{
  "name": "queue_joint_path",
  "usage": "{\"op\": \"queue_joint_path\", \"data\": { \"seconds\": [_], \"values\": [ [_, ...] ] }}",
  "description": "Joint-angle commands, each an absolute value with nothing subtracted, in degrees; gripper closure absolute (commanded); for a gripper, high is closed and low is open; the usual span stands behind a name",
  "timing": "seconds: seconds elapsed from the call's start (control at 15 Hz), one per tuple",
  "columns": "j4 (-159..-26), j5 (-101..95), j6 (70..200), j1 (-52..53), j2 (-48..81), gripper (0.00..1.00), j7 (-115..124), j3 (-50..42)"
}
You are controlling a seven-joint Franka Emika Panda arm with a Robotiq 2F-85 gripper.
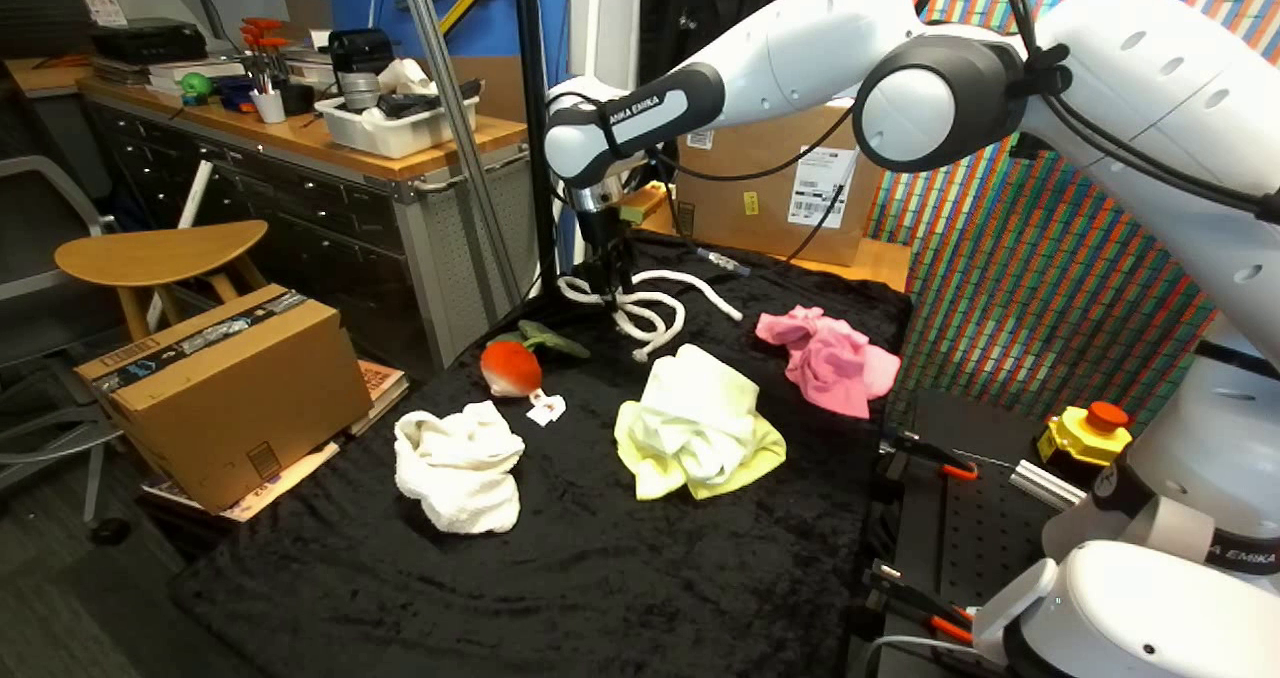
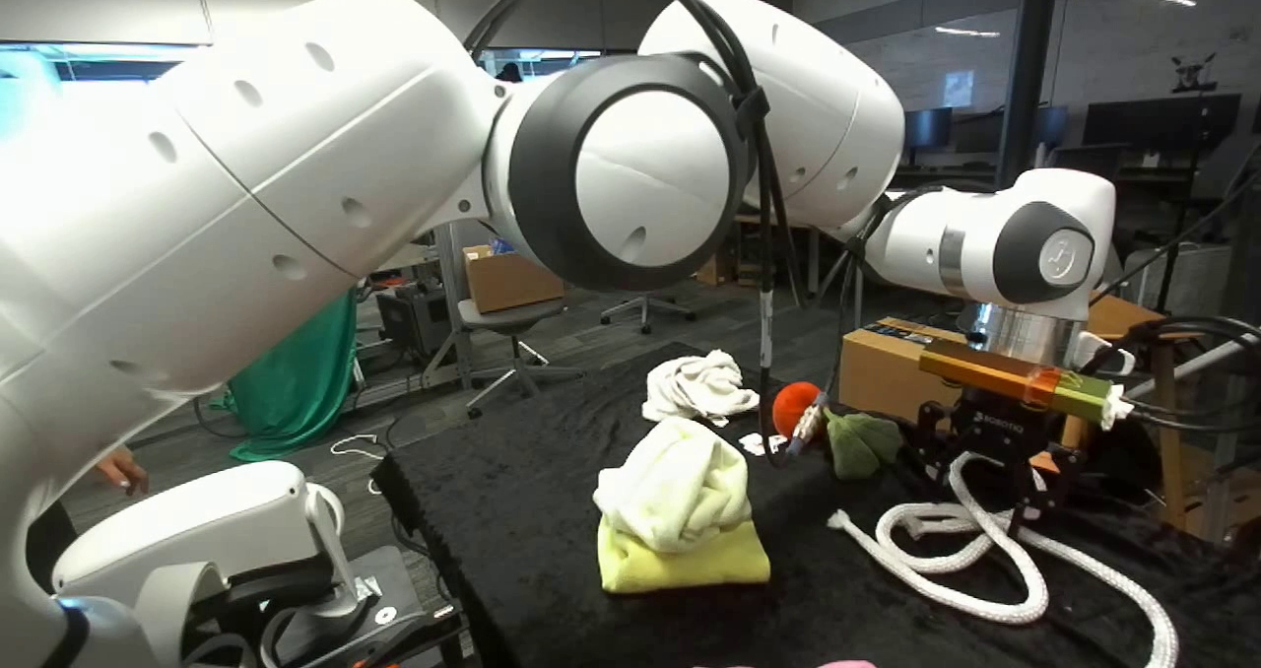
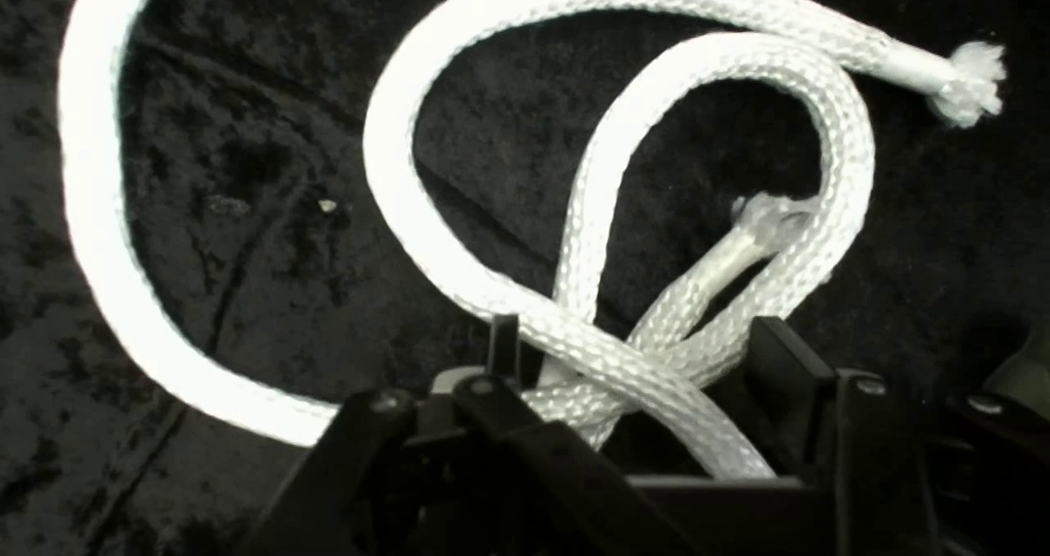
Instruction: One by one, put all the objects in the center of the table
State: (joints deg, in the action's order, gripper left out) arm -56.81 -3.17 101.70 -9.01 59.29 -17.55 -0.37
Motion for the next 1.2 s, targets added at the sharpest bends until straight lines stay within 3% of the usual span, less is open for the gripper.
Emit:
{"op": "queue_joint_path", "data": {
  "seconds": [0.0,0.27,0.47,1.13],
  "values": [
    [-56.6,-3.3,102.3,-7.8,59.8,0.58,-17.3,-0.1],
    [-57.0,-3.1,102.6,-8.0,59.3,0.87,-17.4,0.0],
    [-57.2,-3.1,102.5,-8.1,58.9,0.94,-17.9,0.1],
    [-71.7,-2.3,107.0,-8.6,43.4,0.93,-22.5,1.7]
  ]
}}
